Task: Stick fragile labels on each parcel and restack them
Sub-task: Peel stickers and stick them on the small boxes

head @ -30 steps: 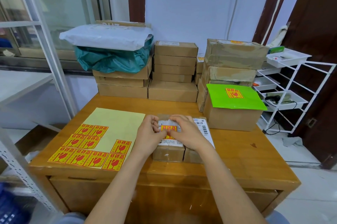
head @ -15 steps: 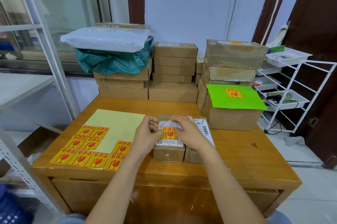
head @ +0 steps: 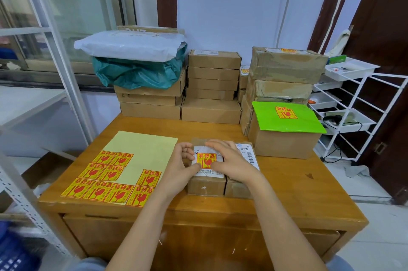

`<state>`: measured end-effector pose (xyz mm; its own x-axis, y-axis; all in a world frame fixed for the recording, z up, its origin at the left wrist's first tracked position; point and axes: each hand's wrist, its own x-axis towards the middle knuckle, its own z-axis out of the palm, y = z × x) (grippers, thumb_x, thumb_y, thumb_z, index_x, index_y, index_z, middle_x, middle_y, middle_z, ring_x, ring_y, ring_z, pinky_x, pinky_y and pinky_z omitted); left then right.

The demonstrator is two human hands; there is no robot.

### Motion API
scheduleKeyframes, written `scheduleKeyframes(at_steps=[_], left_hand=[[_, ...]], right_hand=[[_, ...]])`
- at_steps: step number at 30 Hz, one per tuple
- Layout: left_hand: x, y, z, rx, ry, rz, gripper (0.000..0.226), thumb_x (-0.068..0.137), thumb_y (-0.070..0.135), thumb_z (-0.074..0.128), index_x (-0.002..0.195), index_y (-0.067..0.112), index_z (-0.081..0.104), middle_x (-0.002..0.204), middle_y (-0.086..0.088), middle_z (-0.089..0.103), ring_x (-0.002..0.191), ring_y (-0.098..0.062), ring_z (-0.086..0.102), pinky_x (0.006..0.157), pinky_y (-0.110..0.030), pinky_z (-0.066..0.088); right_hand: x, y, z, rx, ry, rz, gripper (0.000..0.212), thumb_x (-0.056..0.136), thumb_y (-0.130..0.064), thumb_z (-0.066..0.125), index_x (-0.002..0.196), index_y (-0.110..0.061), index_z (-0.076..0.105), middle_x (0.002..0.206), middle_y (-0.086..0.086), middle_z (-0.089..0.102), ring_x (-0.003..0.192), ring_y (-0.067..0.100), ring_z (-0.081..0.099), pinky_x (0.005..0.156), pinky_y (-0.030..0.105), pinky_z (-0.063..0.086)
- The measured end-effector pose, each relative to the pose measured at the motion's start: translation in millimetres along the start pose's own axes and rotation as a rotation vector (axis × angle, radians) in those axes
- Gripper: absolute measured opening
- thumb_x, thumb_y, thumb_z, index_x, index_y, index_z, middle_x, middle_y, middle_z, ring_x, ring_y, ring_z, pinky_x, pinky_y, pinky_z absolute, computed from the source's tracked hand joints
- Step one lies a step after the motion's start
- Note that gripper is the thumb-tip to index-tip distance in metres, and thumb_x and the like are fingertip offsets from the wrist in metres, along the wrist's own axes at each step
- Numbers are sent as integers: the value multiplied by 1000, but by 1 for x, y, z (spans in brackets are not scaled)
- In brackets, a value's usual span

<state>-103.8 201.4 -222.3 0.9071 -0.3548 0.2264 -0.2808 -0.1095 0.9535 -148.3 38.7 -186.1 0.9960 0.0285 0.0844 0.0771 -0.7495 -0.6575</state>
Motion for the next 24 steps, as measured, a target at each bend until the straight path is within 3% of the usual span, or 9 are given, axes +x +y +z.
scheduleKeyframes(at_steps=[7,12,15,18,22,24], left_hand=[[12,6,9,160,75,19,46,80,13,75,112,17,42,85,-1,46,72,-7,45,60,-11,42],[18,8,13,253,120,-1,43,79,21,75,109,16,45,79,4,44,67,-8,42,60,-21,38],[19,8,14,312,130,-1,39,80,24,73,106,18,45,78,5,46,66,-9,43,61,-27,37],[18,9,13,327,131,2,33,82,18,70,105,17,46,77,5,47,65,-9,44,61,-27,38],[13,10,7,176,121,-28,26,83,1,62,100,14,48,79,2,49,70,-14,46,66,-27,45],[10,10,3,120,107,-34,27,84,-2,60,100,16,48,82,1,51,73,-10,48,67,-20,46]], right_hand=[[3,3,2,-15,13,20,58,89,-7,48,143,-23,38,149,-11,34,138,11,15,115,33,18],[8,1,7,-123,58,37,47,96,-24,49,142,-19,40,148,-10,36,135,12,20,114,32,21],[10,0,8,-143,73,47,46,96,-23,48,141,-18,41,146,-9,38,133,13,23,110,30,24],[9,0,8,-163,67,41,47,95,-14,43,142,-17,40,147,-7,37,132,14,23,108,28,24],[8,1,6,-131,63,31,51,94,-5,40,143,-17,38,148,-6,37,134,14,22,110,29,23],[8,1,5,-109,62,27,52,93,-4,40,143,-17,38,148,-6,38,134,13,22,110,28,22]])
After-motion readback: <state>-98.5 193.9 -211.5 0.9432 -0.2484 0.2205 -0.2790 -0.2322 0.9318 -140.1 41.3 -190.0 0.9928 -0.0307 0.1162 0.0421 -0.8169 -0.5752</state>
